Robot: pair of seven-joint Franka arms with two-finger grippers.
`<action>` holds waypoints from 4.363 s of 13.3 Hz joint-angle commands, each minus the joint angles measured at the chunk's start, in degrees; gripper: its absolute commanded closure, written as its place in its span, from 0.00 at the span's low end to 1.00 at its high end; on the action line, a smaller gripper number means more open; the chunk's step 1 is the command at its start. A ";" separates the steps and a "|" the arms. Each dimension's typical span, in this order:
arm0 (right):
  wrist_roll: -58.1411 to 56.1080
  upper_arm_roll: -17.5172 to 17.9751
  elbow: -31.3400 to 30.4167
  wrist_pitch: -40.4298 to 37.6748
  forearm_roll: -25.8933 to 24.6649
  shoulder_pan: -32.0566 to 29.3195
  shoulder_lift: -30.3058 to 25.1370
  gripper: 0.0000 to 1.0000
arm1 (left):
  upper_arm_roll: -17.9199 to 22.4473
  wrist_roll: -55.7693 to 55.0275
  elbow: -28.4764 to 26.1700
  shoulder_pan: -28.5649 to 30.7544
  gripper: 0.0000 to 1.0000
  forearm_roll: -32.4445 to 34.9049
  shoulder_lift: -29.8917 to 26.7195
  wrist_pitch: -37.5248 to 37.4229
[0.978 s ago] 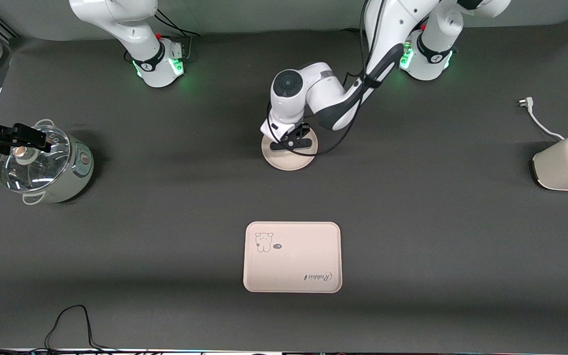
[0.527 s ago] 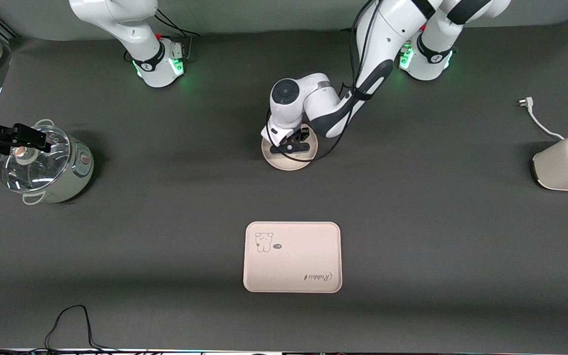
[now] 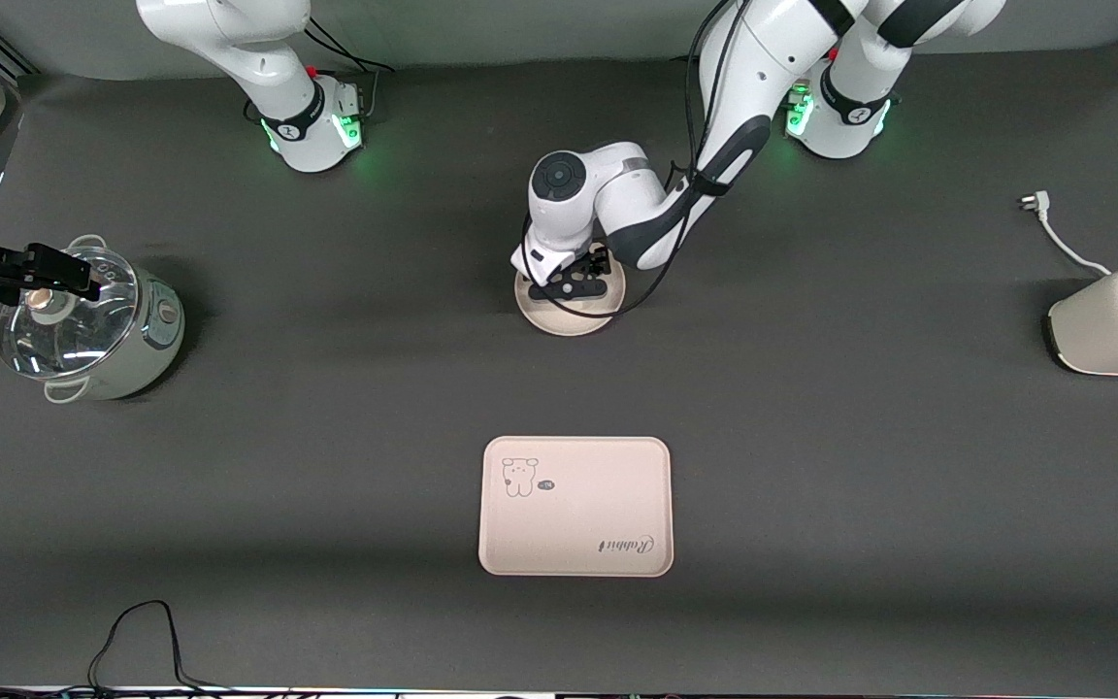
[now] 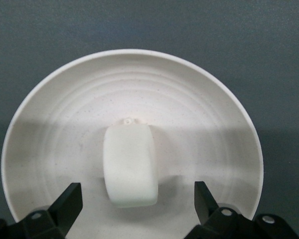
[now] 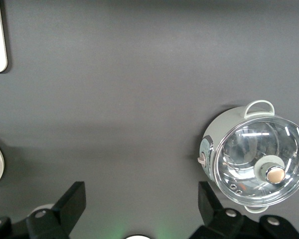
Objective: Place bun in plate and plate on tray
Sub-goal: 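Open the left gripper and withdraw it toward its rest pose, then reach the right gripper to the plate rim and grasp it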
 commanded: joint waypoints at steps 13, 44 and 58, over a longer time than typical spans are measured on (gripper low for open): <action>3.34 -0.07 -4.46 1.00 2.25 4.36 -3.37 0.00 | -7.29 24.55 6.71 31.43 0.00 -13.82 -22.74 -24.17; 51.35 3.36 -42.96 70.16 10.78 50.33 14.01 0.00 | 22.42 69.16 12.35 38.42 0.00 -17.70 -38.57 -50.48; 51.70 3.45 -42.78 77.73 10.87 50.16 21.05 0.41 | 21.27 69.07 9.71 37.45 0.00 -16.47 -38.92 -48.02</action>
